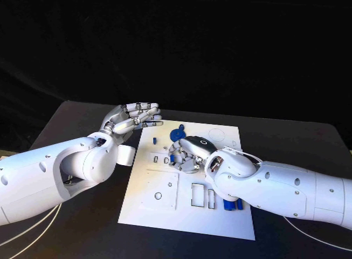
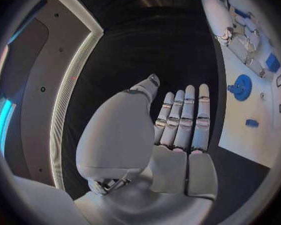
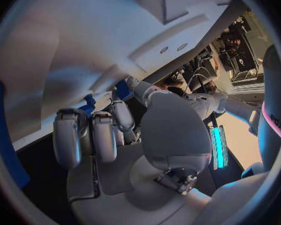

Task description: Assemble the parts on the task board

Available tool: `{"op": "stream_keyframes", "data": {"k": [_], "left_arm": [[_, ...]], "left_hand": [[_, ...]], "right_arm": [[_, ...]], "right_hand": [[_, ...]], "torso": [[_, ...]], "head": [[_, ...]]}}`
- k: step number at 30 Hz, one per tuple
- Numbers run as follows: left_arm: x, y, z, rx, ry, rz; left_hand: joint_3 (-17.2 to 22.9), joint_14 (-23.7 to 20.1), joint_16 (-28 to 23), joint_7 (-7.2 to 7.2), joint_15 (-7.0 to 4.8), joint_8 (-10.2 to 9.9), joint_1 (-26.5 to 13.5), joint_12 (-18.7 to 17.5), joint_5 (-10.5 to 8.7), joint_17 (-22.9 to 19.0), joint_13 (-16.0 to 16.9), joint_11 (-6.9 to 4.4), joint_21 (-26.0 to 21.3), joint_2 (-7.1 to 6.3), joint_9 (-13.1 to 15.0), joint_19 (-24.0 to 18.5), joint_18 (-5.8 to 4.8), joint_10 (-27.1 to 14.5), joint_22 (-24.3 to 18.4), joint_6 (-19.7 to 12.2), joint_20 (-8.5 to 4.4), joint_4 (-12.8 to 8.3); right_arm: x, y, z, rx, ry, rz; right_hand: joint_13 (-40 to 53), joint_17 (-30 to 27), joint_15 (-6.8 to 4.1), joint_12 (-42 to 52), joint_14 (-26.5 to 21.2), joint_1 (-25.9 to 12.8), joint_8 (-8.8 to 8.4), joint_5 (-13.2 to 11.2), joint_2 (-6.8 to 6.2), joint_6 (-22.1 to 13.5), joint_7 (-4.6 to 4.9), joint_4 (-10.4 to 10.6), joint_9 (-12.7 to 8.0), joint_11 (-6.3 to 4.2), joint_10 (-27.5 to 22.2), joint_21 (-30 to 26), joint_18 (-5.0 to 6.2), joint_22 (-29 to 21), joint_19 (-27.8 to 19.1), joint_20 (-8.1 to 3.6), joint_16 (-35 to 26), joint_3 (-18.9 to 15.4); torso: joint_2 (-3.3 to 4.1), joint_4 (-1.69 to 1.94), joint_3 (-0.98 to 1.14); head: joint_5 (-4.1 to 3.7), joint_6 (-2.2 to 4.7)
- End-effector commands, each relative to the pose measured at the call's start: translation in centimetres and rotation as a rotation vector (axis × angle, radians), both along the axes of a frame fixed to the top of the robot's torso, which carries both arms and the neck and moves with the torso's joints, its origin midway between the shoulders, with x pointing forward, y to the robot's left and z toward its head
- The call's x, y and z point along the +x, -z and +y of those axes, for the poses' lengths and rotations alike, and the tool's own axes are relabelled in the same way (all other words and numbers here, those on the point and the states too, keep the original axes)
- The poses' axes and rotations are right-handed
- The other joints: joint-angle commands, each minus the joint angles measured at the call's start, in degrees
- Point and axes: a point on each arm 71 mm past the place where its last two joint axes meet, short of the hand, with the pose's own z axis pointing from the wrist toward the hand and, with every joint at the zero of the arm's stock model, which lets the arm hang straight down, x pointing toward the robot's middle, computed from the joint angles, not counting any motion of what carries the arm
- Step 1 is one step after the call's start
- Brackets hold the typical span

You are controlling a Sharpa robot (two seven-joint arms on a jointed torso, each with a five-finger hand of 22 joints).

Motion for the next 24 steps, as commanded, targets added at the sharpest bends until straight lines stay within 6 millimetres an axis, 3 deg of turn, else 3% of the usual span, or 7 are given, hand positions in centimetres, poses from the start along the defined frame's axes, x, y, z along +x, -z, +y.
{"op": "stream_keyframes", "data": {"k": [1, 12, 17, 24], "left_arm": [[-0.1, -0.1, -0.2, -0.011, 0.018, -0.005], [-0.1, -0.1, -0.2, -0.010, 0.017, -0.003], [0.0, -0.1, -0.1, -0.009, 0.016, -0.003], [0.1, 0.0, 0.2, 0.000, 0.006, -0.006]], "left_hand": [[0.13, -0.06, -0.35, 1.60, 0.49, -0.11, -0.66, -0.39, -0.02, 0.10, 0.00, 0.17, -0.39, 0.02, -0.05, 0.25, 0.76, 0.10, -0.06, -0.03, 0.08, -0.30], [0.13, -0.06, -0.35, 1.60, 0.49, -0.11, -0.66, -0.39, -0.02, 0.10, 0.00, 0.17, -0.39, 0.02, -0.05, 0.25, 0.76, 0.10, -0.06, -0.03, 0.08, -0.30], [0.14, -0.08, -0.41, 1.62, 0.50, -0.18, -0.70, -0.48, -0.02, 0.12, 0.00, 0.19, -0.43, -0.01, -0.07, 0.24, 0.76, 0.09, -0.10, -0.05, 0.09, -0.34], [0.20, -0.31, -0.61, 1.57, 0.56, -0.25, -0.65, -0.60, -0.02, 0.11, 0.00, 0.19, -0.55, -0.01, -0.09, 0.12, 0.73, 0.11, -0.19, -0.03, 0.13, -0.45]], "right_arm": [[-0.1, 0.1, 0.0, -0.006, -0.008, -0.003], [-0.1, 0.0, 0.0, 0.006, -0.009, -0.016], [-0.2, -0.4, -0.2, 0.038, -0.011, -0.046], [-0.9, -1.3, -0.8, 0.115, -0.021, -0.092]], "right_hand": [[-0.27, 5.98, 0.49, -0.42, 4.05, 0.10, -0.51, 0.26, -0.71, -0.70, 0.09, -0.02, -0.14, 0.20, -0.64, -0.44, -0.27, 7.55, -0.16, 0.56, -0.12, -0.56], [-0.97, 5.54, 0.69, -1.16, 3.92, -0.40, -1.08, 0.37, -1.58, -1.23, 0.23, 0.58, -0.45, 0.39, -1.35, -0.98, -0.11, 7.12, -0.55, 0.81, -0.31, -1.89], [-2.89, 4.98, 1.32, -3.10, 3.73, -0.76, -3.11, 2.49, -2.77, -4.61, 1.12, 2.18, -1.33, 1.17, -3.38, -2.06, 0.15, 6.29, -1.30, 1.36, -0.63, -5.61], [-4.36, 4.66, 2.02, -4.09, 3.62, 1.86, -4.20, 2.62, -1.43, -6.94, 2.00, 4.37, -2.37, 1.99, -4.67, -2.67, 0.29, 5.99, -1.56, 2.09, -0.84, -12.04]], "torso": [[0.01, 0.02, 0.01], [-0.01, 0.02, -0.01], [-0.02, 0.06, 0.01], [-0.05, -0.08, 0.08]], "head": [[-0.03, 0.01], [-0.14, 0.05], [-0.18, 0.07], [-0.11, 0.19]]}}
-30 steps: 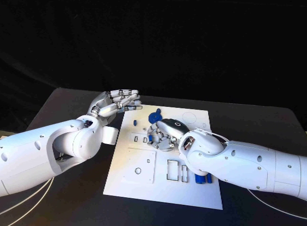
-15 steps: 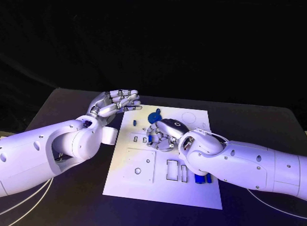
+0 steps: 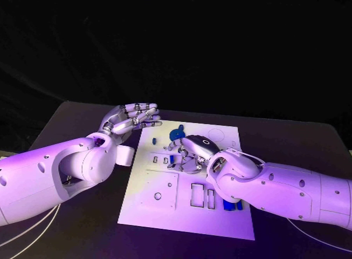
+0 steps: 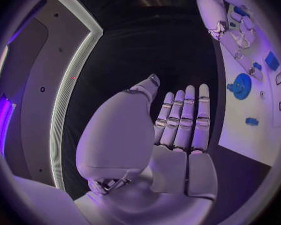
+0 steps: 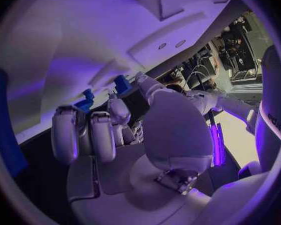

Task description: Assemble the parts on the task board

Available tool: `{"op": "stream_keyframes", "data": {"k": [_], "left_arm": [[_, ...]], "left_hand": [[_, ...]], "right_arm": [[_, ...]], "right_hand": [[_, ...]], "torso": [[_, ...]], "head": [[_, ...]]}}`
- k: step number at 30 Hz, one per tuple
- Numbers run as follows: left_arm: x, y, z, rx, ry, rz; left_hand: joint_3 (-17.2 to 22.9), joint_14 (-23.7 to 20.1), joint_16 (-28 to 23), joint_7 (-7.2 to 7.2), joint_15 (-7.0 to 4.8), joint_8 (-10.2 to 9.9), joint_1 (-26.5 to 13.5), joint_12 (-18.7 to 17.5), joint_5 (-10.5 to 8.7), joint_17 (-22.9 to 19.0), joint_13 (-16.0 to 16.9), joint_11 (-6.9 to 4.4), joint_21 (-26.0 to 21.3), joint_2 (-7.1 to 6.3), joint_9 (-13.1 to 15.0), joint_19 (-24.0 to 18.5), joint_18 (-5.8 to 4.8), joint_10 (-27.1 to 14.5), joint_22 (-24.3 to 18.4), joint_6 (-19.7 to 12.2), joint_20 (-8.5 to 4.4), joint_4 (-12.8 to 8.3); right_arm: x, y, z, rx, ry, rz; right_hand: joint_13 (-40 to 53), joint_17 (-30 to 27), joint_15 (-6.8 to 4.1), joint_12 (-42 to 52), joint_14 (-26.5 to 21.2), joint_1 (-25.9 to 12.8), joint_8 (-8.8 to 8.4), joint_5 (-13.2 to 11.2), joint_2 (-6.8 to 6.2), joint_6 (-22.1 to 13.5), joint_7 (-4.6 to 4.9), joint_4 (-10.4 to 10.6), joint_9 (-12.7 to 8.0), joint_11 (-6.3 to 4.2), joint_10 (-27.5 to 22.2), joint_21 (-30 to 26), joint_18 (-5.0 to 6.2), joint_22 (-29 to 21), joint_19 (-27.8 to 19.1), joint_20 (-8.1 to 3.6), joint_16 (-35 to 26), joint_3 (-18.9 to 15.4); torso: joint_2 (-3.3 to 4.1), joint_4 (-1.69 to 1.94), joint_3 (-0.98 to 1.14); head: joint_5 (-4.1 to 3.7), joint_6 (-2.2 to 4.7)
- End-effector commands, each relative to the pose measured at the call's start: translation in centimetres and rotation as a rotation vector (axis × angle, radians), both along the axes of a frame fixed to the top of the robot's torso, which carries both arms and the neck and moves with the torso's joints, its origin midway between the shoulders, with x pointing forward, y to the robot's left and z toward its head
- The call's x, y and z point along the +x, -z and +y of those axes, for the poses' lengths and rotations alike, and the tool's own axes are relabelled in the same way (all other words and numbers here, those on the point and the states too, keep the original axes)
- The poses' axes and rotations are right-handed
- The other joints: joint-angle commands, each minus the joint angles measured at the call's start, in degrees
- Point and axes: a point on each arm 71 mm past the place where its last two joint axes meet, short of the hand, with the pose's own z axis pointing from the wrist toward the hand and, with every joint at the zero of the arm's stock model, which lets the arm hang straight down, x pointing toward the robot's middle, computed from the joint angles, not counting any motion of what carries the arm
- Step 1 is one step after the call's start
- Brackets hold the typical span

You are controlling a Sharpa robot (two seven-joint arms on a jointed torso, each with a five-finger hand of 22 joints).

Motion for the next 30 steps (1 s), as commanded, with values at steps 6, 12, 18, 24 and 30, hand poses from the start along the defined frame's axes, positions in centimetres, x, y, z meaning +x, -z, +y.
{"op": "stream_keyframes", "data": {"k": [6, 12, 18, 24, 30], "left_arm": [[0.2, 0.1, 0.2, 0.033, 0.021, -0.004], [1.0, 0.9, 0.4, 0.164, 0.061, 0.002], [1.7, 2.2, 0.7, 0.291, 0.150, 0.077], [2.6, 2.4, 0.2, 0.441, 0.303, 0.165], [3.5, 1.4, -0.7, 0.739, 0.368, 0.151]], "left_hand": [[0.04, -0.21, -0.50, 1.55, 0.38, -0.28, -0.75, -0.31, -0.03, 0.06, 0.01, 0.18, -0.38, -0.01, -0.06, 0.05, 0.72, 0.16, -0.11, 0.00, 0.16, -0.28], [-2.37, 4.90, 2.18, 0.89, -1.14, -0.12, -5.09, 1.15, 0.13, 1.66, 0.60, -1.02, 1.32, -0.38, 0.11, 3.29, 0.90, 4.57, 0.40, 1.20, -0.86, 2.42], [-4.97, 21.35, 19.79, -2.49, -6.48, 3.87, -8.09, 8.78, 0.49, 11.27, 4.34, -5.76, 10.73, -0.53, 2.22, 15.71, 0.88, 14.75, 4.78, 6.41, -6.51, 5.37], [-6.77, 28.16, 51.67, -4.66, -9.29, 8.66, -11.33, 20.27, 0.38, 42.32, 12.53, -7.61, 22.40, 2.40, 5.67, 22.78, 0.71, 15.97, 11.29, 6.67, -10.26, 5.57], [-9.75, 32.45, 67.08, -6.16, -10.52, 18.57, -17.52, 47.51, 0.05, 63.64, 34.65, -9.38, 38.00, 4.65, 13.07, 23.34, -0.17, 12.23, 24.68, 3.54, -11.78, 6.03]], "right_arm": [[-0.7, -2.5, -1.3, 0.167, -0.035, -0.068], [0.9, -5.5, -5.7, 0.348, 0.011, 0.005], [2.9, -8.1, -10.7, 0.432, 0.131, 0.033], [3.9, -9.1, -14.4, 0.459, 0.226, 0.043], [4.0, -9.3, -16.4, 0.446, 0.266, 0.044]], "right_hand": [[-0.09, 4.83, 0.50, 0.22, 3.66, 3.00, -0.29, 1.83, 1.39, -0.70, 0.22, 1.30, -0.58, 0.23, -0.31, -0.43, 0.32, 6.00, -0.02, 0.68, -0.16, -3.38], [-0.36, 3.06, 0.14, 0.13, 3.18, 6.96, 0.78, 5.40, 3.87, 0.95, -0.20, 0.38, -0.58, -0.22, -0.72, -2.61, 0.93, 4.18, -1.59, 0.45, -0.96, -0.97], [-0.51, 2.98, 0.07, 0.05, 3.16, 6.98, 1.23, 5.14, 3.89, 1.57, -0.30, 0.46, -0.56, -0.28, -0.80, -2.71, 0.93, 4.16, -1.60, 0.36, -1.04, -0.57], [-0.78, 2.57, -0.02, -0.13, 3.07, 6.92, 1.53, 5.57, 3.94, 1.94, -0.39, 0.57, -0.57, -0.39, -0.88, -2.97, 0.99, 3.98, -1.75, 0.28, -1.24, -0.21], [-1.04, 2.19, -0.06, -0.35, 2.97, 6.95, 1.67, 5.78, 3.82, 2.10, -0.45, 0.56, -0.58, -0.45, -1.03, -3.20, 1.05, 3.80, -1.90, 0.23, -1.42, -0.06]], "torso": [[-0.22, -0.25, 0.10], [-0.95, -0.82, 0.46], [-1.51, -1.87, 0.93], [-2.18, -2.37, 1.30], [-2.79, -2.03, 1.71]], "head": [[-0.02, 0.48], [0.18, 0.50], [0.79, 0.04], [1.57, -0.32], [1.80, -0.94]]}}
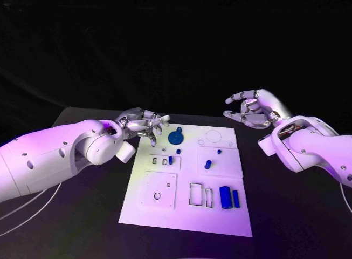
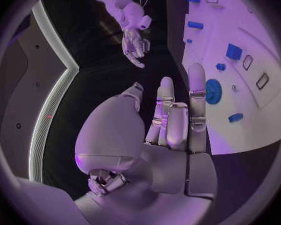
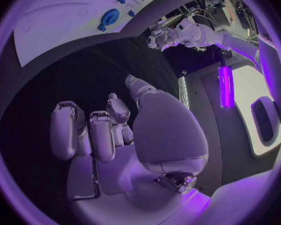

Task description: Assemble the parts on the task board

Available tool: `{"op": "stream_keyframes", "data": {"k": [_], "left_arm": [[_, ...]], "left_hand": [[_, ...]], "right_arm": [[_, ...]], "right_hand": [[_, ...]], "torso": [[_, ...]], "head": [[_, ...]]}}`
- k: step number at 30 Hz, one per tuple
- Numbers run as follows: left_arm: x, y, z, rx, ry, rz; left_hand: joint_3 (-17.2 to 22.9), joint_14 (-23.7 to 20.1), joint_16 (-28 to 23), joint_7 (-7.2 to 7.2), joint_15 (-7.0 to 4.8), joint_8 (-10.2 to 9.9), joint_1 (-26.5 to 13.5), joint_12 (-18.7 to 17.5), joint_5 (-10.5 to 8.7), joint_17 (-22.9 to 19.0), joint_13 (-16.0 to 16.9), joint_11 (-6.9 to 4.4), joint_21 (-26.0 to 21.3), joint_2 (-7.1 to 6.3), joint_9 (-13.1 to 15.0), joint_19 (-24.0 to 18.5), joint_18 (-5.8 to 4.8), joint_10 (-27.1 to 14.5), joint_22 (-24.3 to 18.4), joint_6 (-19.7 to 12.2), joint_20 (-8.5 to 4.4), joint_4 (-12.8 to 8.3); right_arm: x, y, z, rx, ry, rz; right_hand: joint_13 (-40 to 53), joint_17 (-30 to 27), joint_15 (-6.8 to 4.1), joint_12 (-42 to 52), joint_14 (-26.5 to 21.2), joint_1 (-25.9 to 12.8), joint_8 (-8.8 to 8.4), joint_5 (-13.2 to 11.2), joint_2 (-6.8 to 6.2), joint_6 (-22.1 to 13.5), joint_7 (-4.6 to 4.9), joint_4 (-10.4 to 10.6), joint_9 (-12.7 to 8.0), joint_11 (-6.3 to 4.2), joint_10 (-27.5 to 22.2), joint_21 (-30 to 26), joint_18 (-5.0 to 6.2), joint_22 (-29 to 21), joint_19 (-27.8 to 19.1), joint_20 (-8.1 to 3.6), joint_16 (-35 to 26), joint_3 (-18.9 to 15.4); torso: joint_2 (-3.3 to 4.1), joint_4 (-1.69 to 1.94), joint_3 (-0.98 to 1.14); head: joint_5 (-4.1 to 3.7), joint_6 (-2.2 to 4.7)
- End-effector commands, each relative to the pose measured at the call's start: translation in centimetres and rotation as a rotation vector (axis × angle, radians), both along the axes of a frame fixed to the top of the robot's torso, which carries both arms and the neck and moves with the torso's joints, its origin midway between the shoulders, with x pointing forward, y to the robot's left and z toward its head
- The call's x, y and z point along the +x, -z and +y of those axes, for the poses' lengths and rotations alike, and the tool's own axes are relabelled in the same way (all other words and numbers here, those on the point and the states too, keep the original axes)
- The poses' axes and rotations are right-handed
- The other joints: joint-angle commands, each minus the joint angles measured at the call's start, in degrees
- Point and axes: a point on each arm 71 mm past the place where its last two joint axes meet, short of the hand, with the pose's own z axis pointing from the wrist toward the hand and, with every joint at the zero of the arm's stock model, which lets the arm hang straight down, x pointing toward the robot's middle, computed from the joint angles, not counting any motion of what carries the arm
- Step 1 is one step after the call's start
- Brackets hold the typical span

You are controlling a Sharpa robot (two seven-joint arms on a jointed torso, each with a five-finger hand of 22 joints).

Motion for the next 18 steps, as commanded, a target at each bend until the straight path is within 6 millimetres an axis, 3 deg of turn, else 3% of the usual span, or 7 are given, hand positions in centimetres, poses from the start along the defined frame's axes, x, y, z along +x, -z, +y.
{"op": "stream_keyframes", "data": {"k": [1, 4, 7, 11, 15, 17, 18], "left_arm": [[0.0, 0.4, -0.8, 0.349, 0.133, 0.029], [0.4, 0.1, -1.3, 0.474, 0.147, 0.034], [0.6, 0.1, -1.8, 0.582, 0.162, 0.043], [1.0, 0.0, -2.8, 0.706, 0.186, 0.039], [1.4, 0.1, -3.6, 0.786, 0.204, 0.031], [1.6, 0.1, -3.9, 0.814, 0.211, 0.029], [1.6, 0.2, -4.0, 0.827, 0.215, 0.028]], "left_hand": [[-0.95, 1.86, 2.61, -0.67, -0.39, 2.87, -2.48, 9.16, -0.04, 4.58, 8.76, -0.35, 5.21, 0.88, 1.91, 1.09, -0.16, 1.71, 6.29, 0.18, -0.34, 0.03], [-3.32, 3.24, 4.18, -2.08, -1.63, 7.47, -5.69, 21.32, 0.13, 7.45, 21.60, -1.61, 13.08, 2.12, 5.28, 3.51, -1.33, 5.81, 16.23, -0.30, -1.36, -0.05], [-4.92, 3.75, 4.92, -2.65, -2.17, 10.51, -5.64, 25.30, -0.07, 8.87, 25.98, -1.87, 17.26, 2.67, 7.88, 4.38, -2.12, 6.52, 21.76, -1.50, -1.76, -0.10], [-5.63, 3.84, 5.08, -2.71, -2.13, 11.46, -5.63, 25.92, -0.12, 9.19, 26.56, -2.03, 18.43, 3.02, 8.81, 4.49, -2.28, 6.37, 23.30, -2.09, -1.89, 0.09], [-6.79, 2.06, 2.02, -2.29, -1.97, 11.79, -5.16, 21.59, -0.11, 3.56, 20.25, -1.72, 14.91, 4.03, 9.83, 2.24, -1.26, 1.79, 17.33, -4.28, -1.83, 0.04], [-7.12, 2.01, 1.79, -2.00, -1.86, 11.32, -4.88, 21.04, -0.16, 3.35, 19.46, -1.51, 14.50, 4.27, 9.84, 2.19, -1.24, 1.23, 16.88, -5.31, -1.73, 0.00], [-7.14, 2.08, 1.90, -1.99, -1.83, 11.29, -4.84, 21.11, -0.13, 3.61, 19.58, -1.49, 14.56, 4.32, 9.84, 2.25, -1.25, 1.29, 17.01, -5.38, -1.73, 0.00]], "right_arm": [[-0.1, 0.0, -0.8, 0.024, 0.003, 0.026], [-0.1, 0.0, -1.4, 0.015, 0.015, 0.030], [-0.1, 0.1, -1.9, 0.008, 0.027, 0.034], [0.0, 0.2, -2.6, 0.012, 0.046, 0.044], [0.3, 0.6, -3.2, 0.071, 0.067, 0.097], [0.5, 0.9, -3.4, 0.103, 0.073, 0.127], [0.6, 1.0, -3.5, 0.117, 0.076, 0.140]], "right_hand": [[-0.22, 2.16, -0.08, -0.46, 2.95, 0.26, 0.39, 0.39, -0.16, 0.51, -0.09, 0.03, 0.00, -0.13, -0.36, -0.22, 1.05, 3.76, -0.35, -0.07, -0.33, 0.48], [-0.22, 2.16, -0.08, -0.46, 2.95, 0.26, 0.39, 0.39, -0.16, 0.51, -0.09, 0.03, 0.00, -0.13, -0.36, -0.22, 1.05, 3.76, -0.35, -0.07, -0.33, 0.48], [-0.39, 1.88, -0.11, -0.61, 2.88, 0.26, 0.47, 0.51, -0.30, 0.59, -0.12, 0.01, -0.01, -0.15, -0.47, -0.45, 1.11, 3.57, -0.51, -0.10, -0.46, 0.54], [-2.12, -0.17, -0.18, -2.26, 2.28, -0.02, 0.62, 0.79, -0.77, 0.59, -0.18, 0.20, -0.10, -0.20, -1.78, -2.42, 1.62, 1.91, -1.92, -0.19, -1.45, 0.70], [-20.67, -29.47, -0.03, -22.67, -10.54, 0.24, 0.80, 0.47, -1.37, -1.00, 0.38, 1.27, -0.45, 0.19, -16.51, -31.66, 7.55, -21.45, -22.98, 0.04, -20.56, 3.53], [-27.12, -39.65, 2.88, -32.78, -24.94, 0.72, -0.17, 0.47, -1.46, -2.82, 1.91, 2.15, -1.03, 2.98, -25.10, -39.14, 6.22, -25.13, -31.10, 1.71, -34.41, 6.30], [-27.68, -39.94, 3.07, -33.30, -25.35, 0.77, -0.16, 0.42, -1.56, -2.82, 2.10, 2.14, -1.05, 3.10, -25.11, -39.72, 6.21, -25.48, -31.58, 1.80, -34.99, 6.46]], "torso": [[-0.64, 0.21, 0.38], [-0.93, 0.16, 0.51], [-1.15, 0.09, 0.53], [-1.50, 0.06, 0.67], [-1.82, -0.06, 0.77], [-1.88, -0.12, 0.81], [-1.91, -0.12, 0.83]], "head": [[0.14, -0.35], [0.36, -0.61], [0.41, -0.63], [0.47, -0.98], [0.53, -1.00], [0.48, -1.03], [0.47, -1.07]]}}
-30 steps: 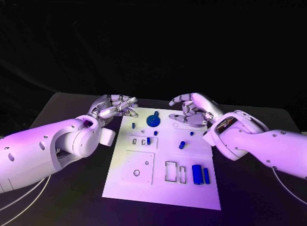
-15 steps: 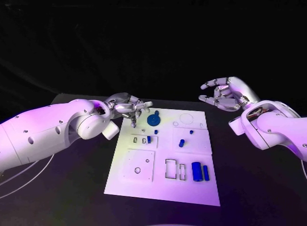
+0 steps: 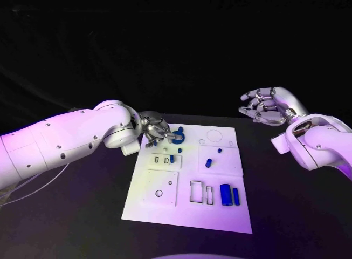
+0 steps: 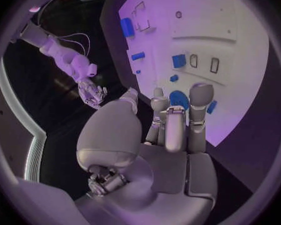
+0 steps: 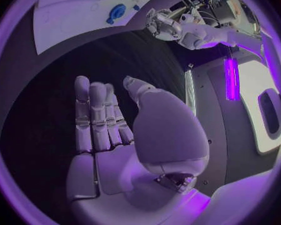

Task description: Assemble the parts on the task board

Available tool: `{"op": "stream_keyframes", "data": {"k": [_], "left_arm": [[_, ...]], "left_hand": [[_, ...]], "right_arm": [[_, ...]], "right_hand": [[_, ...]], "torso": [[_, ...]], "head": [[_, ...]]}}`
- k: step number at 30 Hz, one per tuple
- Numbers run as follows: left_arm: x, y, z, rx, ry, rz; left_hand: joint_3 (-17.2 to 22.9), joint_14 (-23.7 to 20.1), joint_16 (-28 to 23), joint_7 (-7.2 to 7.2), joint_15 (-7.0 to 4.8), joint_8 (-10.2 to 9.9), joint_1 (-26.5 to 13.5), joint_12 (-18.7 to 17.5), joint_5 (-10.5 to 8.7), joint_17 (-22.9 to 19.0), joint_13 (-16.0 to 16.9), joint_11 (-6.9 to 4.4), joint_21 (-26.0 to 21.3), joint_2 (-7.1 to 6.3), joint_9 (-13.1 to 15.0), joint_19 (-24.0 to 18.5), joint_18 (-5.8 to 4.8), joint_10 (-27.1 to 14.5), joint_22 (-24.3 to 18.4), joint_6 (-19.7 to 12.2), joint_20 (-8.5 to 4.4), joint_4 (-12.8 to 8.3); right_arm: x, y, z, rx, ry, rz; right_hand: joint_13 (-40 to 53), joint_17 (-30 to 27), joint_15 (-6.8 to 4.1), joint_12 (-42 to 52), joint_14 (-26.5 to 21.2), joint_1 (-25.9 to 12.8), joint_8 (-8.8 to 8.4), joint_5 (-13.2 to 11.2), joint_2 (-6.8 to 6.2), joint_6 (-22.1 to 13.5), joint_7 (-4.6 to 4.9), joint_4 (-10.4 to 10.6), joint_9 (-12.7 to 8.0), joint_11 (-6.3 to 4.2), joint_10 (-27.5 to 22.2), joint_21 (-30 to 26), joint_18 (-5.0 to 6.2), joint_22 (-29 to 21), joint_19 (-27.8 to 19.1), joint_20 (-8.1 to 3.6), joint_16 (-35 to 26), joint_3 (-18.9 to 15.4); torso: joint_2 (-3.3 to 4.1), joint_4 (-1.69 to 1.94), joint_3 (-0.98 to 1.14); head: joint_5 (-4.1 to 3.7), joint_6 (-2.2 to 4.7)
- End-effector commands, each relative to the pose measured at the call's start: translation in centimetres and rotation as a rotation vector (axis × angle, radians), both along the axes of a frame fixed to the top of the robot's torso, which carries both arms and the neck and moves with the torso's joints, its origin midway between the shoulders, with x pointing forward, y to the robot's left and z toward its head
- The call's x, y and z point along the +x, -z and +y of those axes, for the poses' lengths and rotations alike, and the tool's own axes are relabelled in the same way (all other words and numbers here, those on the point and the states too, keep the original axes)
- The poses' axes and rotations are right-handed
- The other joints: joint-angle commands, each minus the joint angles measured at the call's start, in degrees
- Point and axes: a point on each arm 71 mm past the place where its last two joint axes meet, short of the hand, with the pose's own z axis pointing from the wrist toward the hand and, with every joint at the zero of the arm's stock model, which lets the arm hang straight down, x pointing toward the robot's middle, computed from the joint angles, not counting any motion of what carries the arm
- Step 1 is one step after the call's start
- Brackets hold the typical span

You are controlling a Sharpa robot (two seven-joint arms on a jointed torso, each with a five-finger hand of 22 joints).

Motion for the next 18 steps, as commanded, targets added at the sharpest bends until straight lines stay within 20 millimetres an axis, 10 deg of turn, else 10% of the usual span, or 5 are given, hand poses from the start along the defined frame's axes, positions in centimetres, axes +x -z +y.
{"op": "stream_keyframes", "data": {"k": [1, 11, 18], "left_arm": [[0.2, 0.5, 0.1, 0.175, 0.032, 0.005], [0.5, 1.2, -1.2, 0.295, 0.101, 0.021], [0.3, 1.6, -2.0, 0.364, 0.159, 0.039]], "left_hand": [[-0.27, 1.85, -0.19, 0.08, 0.06, -0.28, -0.11, -0.20, -0.18, 0.08, -0.27, 0.01, -0.18, 0.57, 0.00, -0.22, 0.53, -0.34, -0.19, -0.51, 0.11, 0.00], [1.88, 3.15, 1.67, -0.23, -0.10, 0.34, 2.19, 2.59, -0.14, 3.63, 3.14, -0.24, 3.22, 2.29, 0.79, 2.51, -0.41, 2.15, 5.53, 0.25, 0.00, 0.06], [1.90, 3.39, 2.10, -0.53, -0.31, 1.09, 0.75, 2.08, -0.16, 4.32, 1.74, -0.50, 4.25, 2.17, 1.56, 3.18, -0.65, 1.76, 7.06, 0.72, -0.18, 0.08]], "right_arm": [[0.3, 0.6, -0.4, 0.100, 0.001, 0.087], [0.9, 1.4, -1.0, 0.158, 0.014, 0.130], [1.1, 1.6, -1.0, 0.167, 0.017, 0.134]], "right_hand": [[-7.25, -6.05, 2.48, -8.26, -8.96, 0.76, -0.20, -0.36, -1.02, -0.51, 2.05, 0.13, -0.38, 1.82, -3.30, -8.31, -0.89, -5.00, -7.15, 1.64, -10.08, 2.33], [-26.34, -20.80, 6.31, -19.22, -14.37, -0.17, -1.45, -0.50, -1.32, -0.34, 3.96, -2.26, -2.90, 4.20, 0.59, -28.33, 0.60, -21.97, -12.24, 7.47, -31.73, 3.62], [-30.30, -23.82, 7.13, -21.06, -14.52, -0.67, -2.18, -0.48, -0.90, -0.67, 4.28, -3.44, -3.90, 4.64, 0.20, -32.85, 0.81, -26.05, -13.37, 8.46, -35.64, 2.67]], "torso": [[-0.34, -0.11, 0.13], [-0.55, -0.09, 0.29], [-0.41, -0.11, 0.14]], "head": [[-0.03, -0.16], [0.27, -0.62], [0.40, -0.71]]}}
